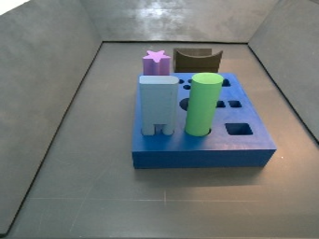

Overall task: Pick up the 3 prong object. Move up. Rotate the 3 prong object. Place the 3 prong object on the fixture. Regrasp the 3 prong object. Move to above the board. Insert the 3 prong object.
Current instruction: Move to above the board, then insert the 3 prong object.

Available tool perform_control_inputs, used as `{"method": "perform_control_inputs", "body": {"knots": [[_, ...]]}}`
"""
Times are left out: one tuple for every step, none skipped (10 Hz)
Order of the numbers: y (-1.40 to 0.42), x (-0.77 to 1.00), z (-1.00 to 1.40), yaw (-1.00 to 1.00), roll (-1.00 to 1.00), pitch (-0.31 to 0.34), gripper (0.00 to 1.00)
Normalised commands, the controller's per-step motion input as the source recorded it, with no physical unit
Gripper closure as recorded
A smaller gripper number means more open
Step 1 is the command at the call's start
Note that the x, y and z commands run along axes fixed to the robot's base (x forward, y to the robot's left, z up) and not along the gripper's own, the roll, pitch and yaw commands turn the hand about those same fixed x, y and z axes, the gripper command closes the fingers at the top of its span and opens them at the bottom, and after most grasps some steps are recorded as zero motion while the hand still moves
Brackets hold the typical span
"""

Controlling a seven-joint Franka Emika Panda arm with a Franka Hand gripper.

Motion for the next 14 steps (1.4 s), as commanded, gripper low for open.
{"method": "perform_control_inputs", "body": {"knots": [[-0.14,-0.45,0.13,-0.1,-1.0,-0.079,1.0],[-0.05,-0.3,0.07,-0.09,-1.0,-0.086,1.0],[-0.01,-0.21,0.05,-0.09,-1.0,-0.094,1.0],[0.01,-0.16,0.03,-0.09,-1.0,-0.112,1.0],[0.04,-0.13,0.01,-0.06,-0.74,-0.114,1.0],[0.04,-0.11,0.01,-0.03,-0.53,-0.112,1.0],[0.03,-0.11,0.0,-0.02,-0.41,-0.108,1.0],[0.03,-0.07,0.0,-0.01,-0.21,-0.085,1.0],[0.0,0.0,0.0,-0.01,0.0,0.0,1.0],[0.02,0.03,-0.02,-0.12,0.0,0.0,1.0],[0.13,0.12,-0.02,-0.13,-0.03,0.0,1.0],[0.17,0.14,-0.03,-0.2,-0.04,-0.01,1.0],[0.21,0.13,-0.04,-0.27,-0.04,-0.017,1.0],[0.13,0.06,-0.07,-0.31,-0.02,-0.026,1.0]]}}
